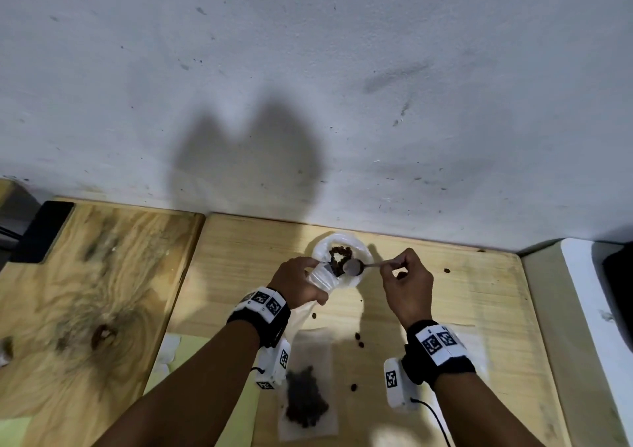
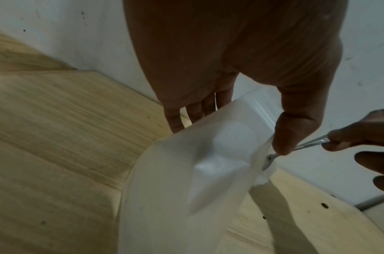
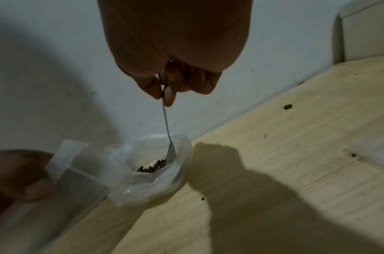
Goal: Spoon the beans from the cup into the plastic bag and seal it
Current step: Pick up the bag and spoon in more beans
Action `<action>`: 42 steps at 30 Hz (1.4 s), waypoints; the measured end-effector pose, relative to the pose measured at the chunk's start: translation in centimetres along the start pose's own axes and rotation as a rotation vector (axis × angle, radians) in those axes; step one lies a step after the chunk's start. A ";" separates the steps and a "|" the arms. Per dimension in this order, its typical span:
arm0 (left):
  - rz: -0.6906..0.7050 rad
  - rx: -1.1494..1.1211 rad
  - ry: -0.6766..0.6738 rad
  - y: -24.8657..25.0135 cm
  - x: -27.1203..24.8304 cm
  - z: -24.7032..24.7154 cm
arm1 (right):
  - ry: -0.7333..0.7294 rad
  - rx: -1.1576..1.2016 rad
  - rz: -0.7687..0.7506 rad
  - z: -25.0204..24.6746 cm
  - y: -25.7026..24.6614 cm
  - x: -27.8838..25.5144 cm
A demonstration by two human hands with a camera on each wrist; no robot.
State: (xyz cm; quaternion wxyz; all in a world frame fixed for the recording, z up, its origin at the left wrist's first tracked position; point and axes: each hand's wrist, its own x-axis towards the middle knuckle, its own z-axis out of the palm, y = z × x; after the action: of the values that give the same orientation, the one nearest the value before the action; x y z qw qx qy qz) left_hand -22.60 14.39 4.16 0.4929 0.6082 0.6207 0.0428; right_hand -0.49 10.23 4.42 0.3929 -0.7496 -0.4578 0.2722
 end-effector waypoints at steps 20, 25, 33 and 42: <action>-0.077 -0.131 -0.010 -0.1 0.2 -0.1 | 0.041 0.428 0.727 4.9 3.5 -0.7; -0.098 -0.147 0.006 -0.1 0.1 -0.2 | 0.068 0.417 0.620 3.2 3.5 -0.2; -0.109 -0.166 0.014 -0.1 -0.1 0.2 | 0.021 0.506 0.396 -1.3 1.4 0.2; -0.131 -0.280 0.034 0.1 -0.4 0.5 | -0.189 0.297 0.028 -1.8 -1.3 -0.2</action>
State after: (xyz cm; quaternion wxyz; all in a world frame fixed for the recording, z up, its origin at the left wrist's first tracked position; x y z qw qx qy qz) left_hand -22.30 13.82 4.19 0.5640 0.4910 0.6553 0.1071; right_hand 0.23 9.76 6.52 0.4506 -0.6607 -0.4371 0.4116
